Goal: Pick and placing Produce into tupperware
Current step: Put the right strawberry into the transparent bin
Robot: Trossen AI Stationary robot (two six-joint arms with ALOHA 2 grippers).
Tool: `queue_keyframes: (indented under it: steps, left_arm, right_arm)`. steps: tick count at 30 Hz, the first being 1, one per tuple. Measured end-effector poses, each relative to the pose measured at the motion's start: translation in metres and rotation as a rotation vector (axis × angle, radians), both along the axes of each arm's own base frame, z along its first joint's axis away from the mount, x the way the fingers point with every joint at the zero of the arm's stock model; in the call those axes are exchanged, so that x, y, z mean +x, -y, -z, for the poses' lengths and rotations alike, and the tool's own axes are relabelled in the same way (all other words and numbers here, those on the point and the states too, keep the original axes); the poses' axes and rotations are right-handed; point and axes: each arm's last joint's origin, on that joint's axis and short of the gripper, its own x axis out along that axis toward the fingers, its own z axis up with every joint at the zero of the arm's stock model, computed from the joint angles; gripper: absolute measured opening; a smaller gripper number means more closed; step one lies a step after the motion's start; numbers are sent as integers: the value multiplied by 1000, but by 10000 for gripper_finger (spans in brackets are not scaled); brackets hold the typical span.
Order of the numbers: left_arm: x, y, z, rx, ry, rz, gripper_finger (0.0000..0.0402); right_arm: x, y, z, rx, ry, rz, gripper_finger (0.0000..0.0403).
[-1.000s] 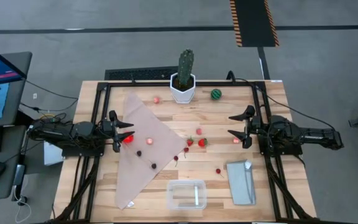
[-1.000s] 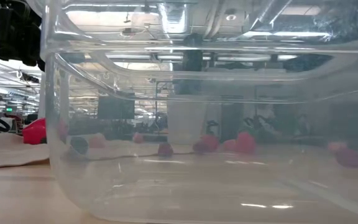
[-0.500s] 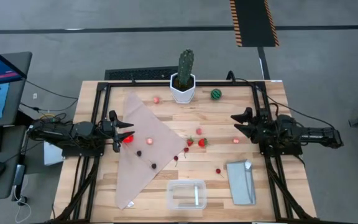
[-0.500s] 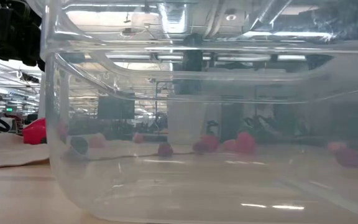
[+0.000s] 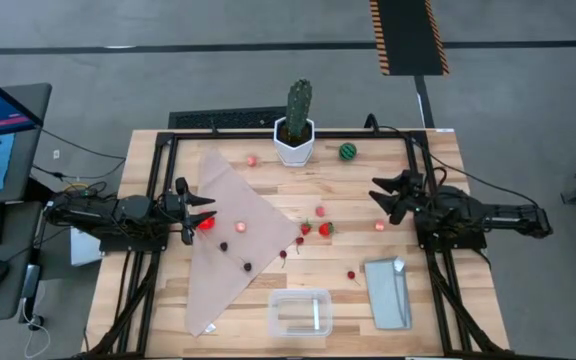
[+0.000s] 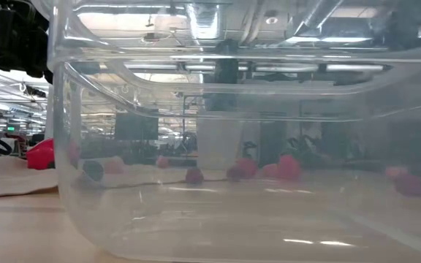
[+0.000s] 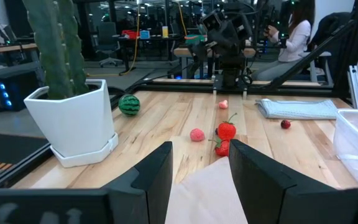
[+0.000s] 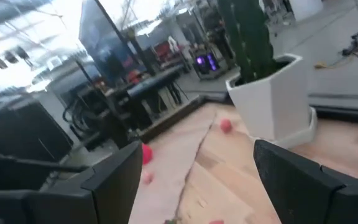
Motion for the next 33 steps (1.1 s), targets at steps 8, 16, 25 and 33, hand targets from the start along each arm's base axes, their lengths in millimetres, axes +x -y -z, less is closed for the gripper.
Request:
queue_keyframes:
  steps: [8,16,25,33]
  left_arm:
    - [0,0,0,0,0,0,149]
    - [0,0,0,0,1,0,149]
    - [0,0,-2,22,21,1,149]
    - [0,0,-6,-106,90,0,149]
  right_arm:
    - [7,-6,8,-10,-120,-135,328]
    - [13,-6,12,38,-244,-124,308]
    - [36,-12,-23,104,-477,-141,299]
    - [83,-28,-29,109,-754,-166,299]
